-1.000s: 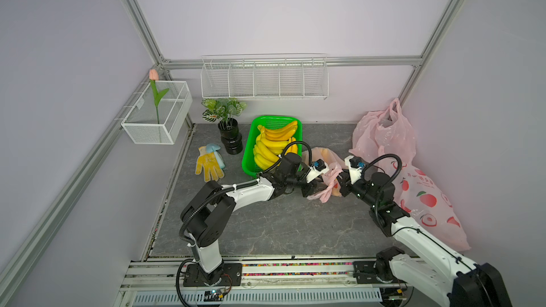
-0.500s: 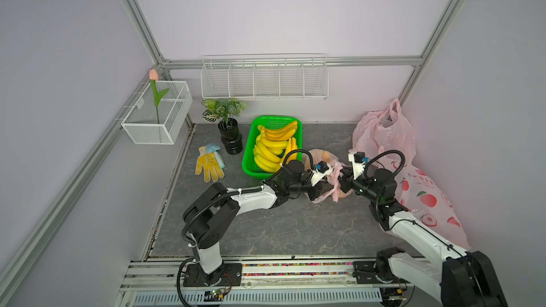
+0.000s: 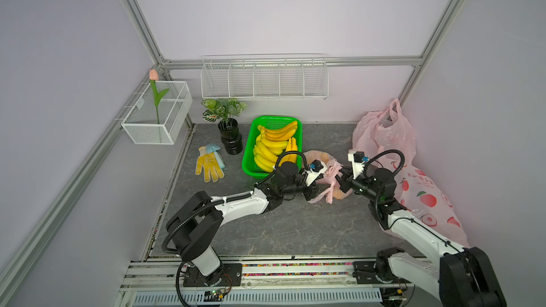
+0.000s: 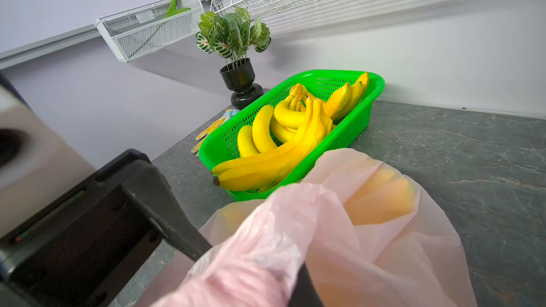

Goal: Place the banana into a plastic bag & tie a knot
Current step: Tie the plastic bag at the center of the board.

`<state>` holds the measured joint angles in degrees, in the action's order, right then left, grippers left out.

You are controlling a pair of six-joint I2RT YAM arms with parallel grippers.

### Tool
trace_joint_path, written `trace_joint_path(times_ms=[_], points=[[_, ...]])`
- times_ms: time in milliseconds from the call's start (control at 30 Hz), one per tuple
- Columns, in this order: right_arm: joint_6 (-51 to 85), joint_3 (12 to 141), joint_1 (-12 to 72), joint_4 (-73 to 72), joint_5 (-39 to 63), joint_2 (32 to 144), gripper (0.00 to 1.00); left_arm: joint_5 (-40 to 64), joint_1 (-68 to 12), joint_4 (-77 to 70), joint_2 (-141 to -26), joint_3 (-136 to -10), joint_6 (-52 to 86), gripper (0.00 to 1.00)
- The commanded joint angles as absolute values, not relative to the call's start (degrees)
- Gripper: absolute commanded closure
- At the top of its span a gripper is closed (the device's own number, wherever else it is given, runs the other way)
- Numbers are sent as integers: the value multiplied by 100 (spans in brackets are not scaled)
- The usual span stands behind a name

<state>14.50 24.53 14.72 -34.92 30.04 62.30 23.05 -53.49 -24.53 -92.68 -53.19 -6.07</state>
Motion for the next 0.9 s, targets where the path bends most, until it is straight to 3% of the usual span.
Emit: trace_joint_path(times_ms=[0,300,567,867], points=[[1348,2497,1479,-3829,3146,6253,93,2168,-5396,-1973,-8954,-5318,-801,47],[1267,2461,1492,-3839,3188,6249,93,1581,-5372,-932,-8311,-5622,-1168,46],[1219,2472,1505,-3818,3197,6266,94,1877,-4822,-1050,-8189,-5969,-1132,51],[1259,2466,1547,-3870,3237,6233,94,2444,-4586,-715,-9388,-6915,-1687,53]])
